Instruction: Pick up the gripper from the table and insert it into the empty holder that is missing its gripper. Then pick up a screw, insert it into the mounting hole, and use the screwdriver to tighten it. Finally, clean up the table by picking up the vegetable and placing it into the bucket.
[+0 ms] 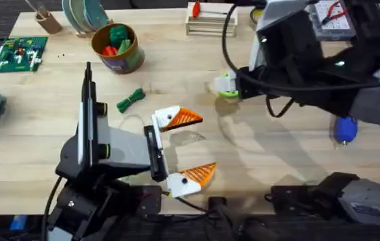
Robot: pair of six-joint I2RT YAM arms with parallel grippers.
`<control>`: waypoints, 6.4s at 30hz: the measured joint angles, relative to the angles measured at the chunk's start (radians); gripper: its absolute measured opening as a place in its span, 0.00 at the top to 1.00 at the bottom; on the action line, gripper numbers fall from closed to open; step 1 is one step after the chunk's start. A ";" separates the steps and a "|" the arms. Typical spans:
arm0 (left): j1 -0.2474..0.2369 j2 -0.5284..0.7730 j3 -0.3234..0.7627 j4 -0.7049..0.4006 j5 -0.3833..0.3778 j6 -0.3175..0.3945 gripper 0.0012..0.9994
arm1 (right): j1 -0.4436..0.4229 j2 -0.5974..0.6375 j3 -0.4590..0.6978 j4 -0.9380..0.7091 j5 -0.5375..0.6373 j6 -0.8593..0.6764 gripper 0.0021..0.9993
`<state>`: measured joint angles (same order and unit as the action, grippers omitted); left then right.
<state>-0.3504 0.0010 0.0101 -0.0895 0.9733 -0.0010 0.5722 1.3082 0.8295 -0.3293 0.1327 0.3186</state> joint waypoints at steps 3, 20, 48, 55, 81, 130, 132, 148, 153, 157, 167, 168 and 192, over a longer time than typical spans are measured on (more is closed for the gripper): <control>0.000 0.000 0.000 0.000 0.000 0.000 0.01 | 0.012 0.035 0.000 0.011 0.005 0.011 0.18; 0.000 0.000 0.000 0.000 0.000 0.000 0.01 | 0.078 0.160 0.002 0.069 0.122 0.060 0.18; 0.000 0.000 0.000 0.000 0.000 0.000 0.01 | 0.082 0.234 0.002 0.119 0.140 0.096 0.54; 0.000 0.000 0.000 0.000 0.000 0.000 0.01 | 0.082 0.234 0.002 0.119 0.141 0.097 0.66; 0.000 0.000 0.000 0.000 0.000 0.000 0.01 | 0.082 0.234 0.002 0.119 0.192 -0.014 1.00; 0.000 0.000 0.000 0.000 0.000 0.000 0.01 | 0.021 0.185 0.204 -0.179 0.069 -0.107 0.14; 0.000 0.000 0.000 0.000 0.000 0.000 0.01 | 0.021 0.191 0.204 -0.177 0.059 -0.106 0.14; 0.000 0.000 0.000 0.000 0.000 0.000 0.01 | 0.021 0.329 0.204 -0.119 0.029 -0.064 0.22; 0.000 0.000 0.000 0.000 0.000 0.000 0.01 | 0.021 0.330 0.204 -0.105 0.027 -0.060 0.27; 0.000 0.000 0.000 0.000 0.000 0.000 0.01 | 0.021 0.332 0.204 -0.104 0.027 -0.060 0.28; 0.000 0.000 0.000 0.000 0.000 0.000 0.01 | 0.021 0.358 0.204 -0.094 0.027 -0.057 0.47; 0.000 0.000 0.000 0.000 0.000 0.000 0.01 | 0.021 0.358 0.204 -0.094 0.027 -0.057 0.48; 0.000 0.000 0.000 0.000 0.000 0.000 0.01 | 0.020 0.361 0.213 -0.102 0.042 -0.057 0.99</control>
<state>-0.3504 0.0010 0.0101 -0.0895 0.9733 -0.0010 0.5926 1.6691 1.0428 -0.4316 0.1749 0.2611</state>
